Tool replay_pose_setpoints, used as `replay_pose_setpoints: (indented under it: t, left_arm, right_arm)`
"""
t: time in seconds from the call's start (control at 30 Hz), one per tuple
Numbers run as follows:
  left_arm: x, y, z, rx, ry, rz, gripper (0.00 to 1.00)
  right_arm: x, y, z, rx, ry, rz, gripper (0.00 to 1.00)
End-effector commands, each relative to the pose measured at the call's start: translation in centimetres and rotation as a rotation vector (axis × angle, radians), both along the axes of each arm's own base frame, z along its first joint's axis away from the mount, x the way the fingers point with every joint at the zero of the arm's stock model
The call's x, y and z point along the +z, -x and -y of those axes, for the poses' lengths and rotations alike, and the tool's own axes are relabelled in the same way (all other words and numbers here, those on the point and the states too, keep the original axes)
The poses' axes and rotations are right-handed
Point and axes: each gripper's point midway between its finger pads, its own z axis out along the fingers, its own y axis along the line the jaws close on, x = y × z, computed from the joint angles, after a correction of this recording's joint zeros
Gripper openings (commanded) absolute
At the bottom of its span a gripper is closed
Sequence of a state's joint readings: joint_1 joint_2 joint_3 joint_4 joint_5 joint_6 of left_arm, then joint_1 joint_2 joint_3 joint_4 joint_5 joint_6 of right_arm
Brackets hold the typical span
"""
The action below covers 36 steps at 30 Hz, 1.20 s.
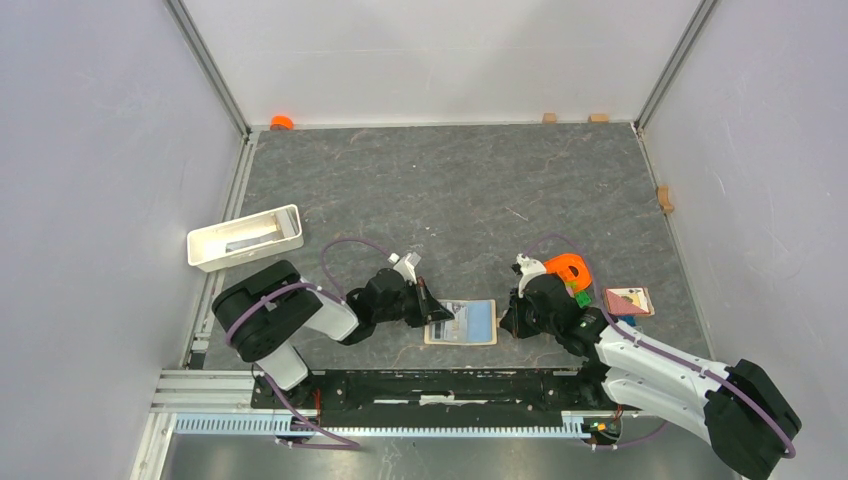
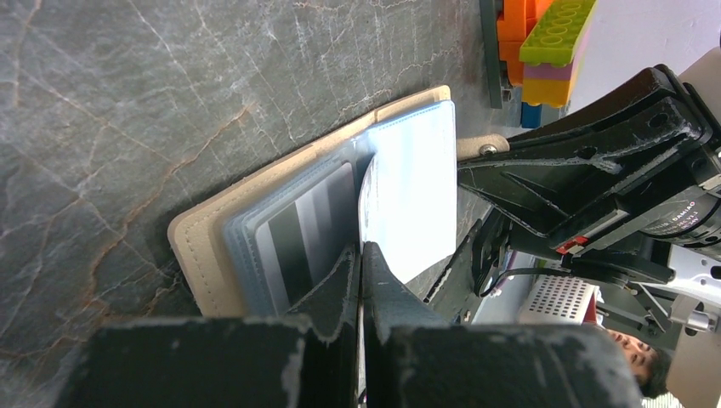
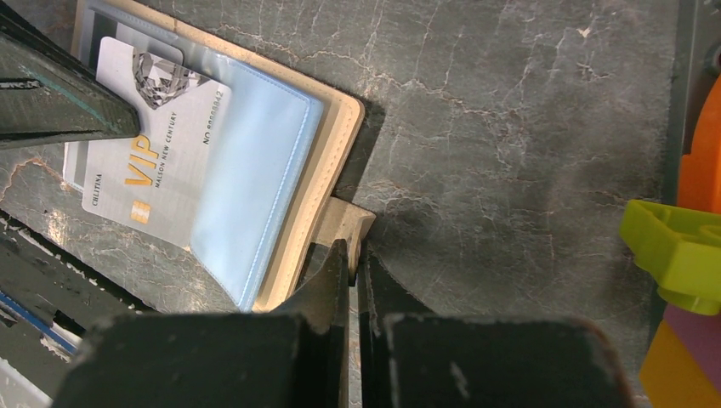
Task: Put the credit cards into the card holder
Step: Insert the credit card into the card holder.
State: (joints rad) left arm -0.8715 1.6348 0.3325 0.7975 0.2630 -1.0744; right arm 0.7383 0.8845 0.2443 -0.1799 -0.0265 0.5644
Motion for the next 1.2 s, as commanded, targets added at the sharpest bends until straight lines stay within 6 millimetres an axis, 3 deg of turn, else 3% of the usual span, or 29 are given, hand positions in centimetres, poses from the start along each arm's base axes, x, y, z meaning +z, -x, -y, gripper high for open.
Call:
replay_pose_setpoints:
  t: [0.0,0.2,0.6,0.87,1.17]
  left_arm:
    - [-2.2,-0.5,-1.0,-0.001,-0.089,0.023,0.02]
    - [-2.3,-1.1,-1.6,-0.007,-0.128,0.053,0.02]
    - [-2.8,-0.5,-0.5,-0.077,-0.086,0.064,0.02]
    - [-3.5,-0.4,-2.0,-0.125,-0.213,0.105,0.02]
    - [-3.8,-0.1,-2.1,-0.153,-0.221,0.11,0.02]
  right_arm:
    - [-0.6,0.2,0.5,-0.005,0.024,-0.007,0.0]
    - [-0.5,0.2,0.5,-0.006,0.022,-0.005,0.0]
    - [-0.5,0.2,0.4,0.0,0.027,-0.009,0.0]
    - [-0.3,0.2,0.5,-0.002,0.031,-0.006,0.0]
    - [-0.3,0.3,0.5,-0.002,0.031,-0.005,0.0]
